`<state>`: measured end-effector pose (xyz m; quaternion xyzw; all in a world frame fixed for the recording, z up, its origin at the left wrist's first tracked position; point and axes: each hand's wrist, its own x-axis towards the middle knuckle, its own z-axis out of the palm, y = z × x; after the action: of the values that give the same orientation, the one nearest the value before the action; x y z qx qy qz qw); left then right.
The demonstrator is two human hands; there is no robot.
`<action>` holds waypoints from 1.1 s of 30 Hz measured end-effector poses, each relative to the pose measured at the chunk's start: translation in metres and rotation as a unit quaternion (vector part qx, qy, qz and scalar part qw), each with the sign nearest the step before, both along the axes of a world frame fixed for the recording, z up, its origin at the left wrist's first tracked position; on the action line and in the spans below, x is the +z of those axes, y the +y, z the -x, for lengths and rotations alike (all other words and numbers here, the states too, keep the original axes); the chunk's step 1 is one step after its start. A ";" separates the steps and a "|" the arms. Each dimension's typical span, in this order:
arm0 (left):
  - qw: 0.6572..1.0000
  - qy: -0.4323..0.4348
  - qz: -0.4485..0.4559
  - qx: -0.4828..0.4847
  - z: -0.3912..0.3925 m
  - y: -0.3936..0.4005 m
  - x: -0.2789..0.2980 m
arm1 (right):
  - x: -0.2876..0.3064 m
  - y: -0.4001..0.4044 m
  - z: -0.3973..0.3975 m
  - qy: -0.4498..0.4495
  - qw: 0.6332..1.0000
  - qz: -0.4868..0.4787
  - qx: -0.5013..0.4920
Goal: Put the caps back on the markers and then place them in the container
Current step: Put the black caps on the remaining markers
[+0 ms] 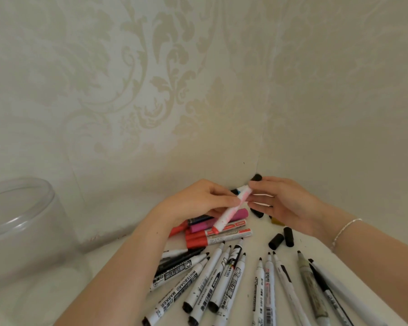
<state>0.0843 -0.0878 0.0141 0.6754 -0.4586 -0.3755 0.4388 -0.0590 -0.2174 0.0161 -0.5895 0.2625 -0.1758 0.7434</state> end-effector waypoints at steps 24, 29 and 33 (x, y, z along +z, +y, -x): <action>0.880 -0.433 -0.166 0.100 -0.050 0.018 -0.006 | -0.042 0.018 -0.093 0.084 0.772 0.623 0.093; 0.862 -0.470 -0.159 0.101 -0.045 0.015 -0.008 | -0.043 0.019 -0.089 0.093 0.780 0.612 0.095; 0.860 -0.477 -0.152 0.101 -0.041 0.015 -0.003 | -0.020 0.017 -0.076 0.099 0.797 0.592 0.064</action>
<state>0.1249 -0.0723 0.0110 0.8725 -0.4787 -0.0261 0.0939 0.0171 -0.2003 -0.0034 -0.9443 0.1409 -0.1896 0.2292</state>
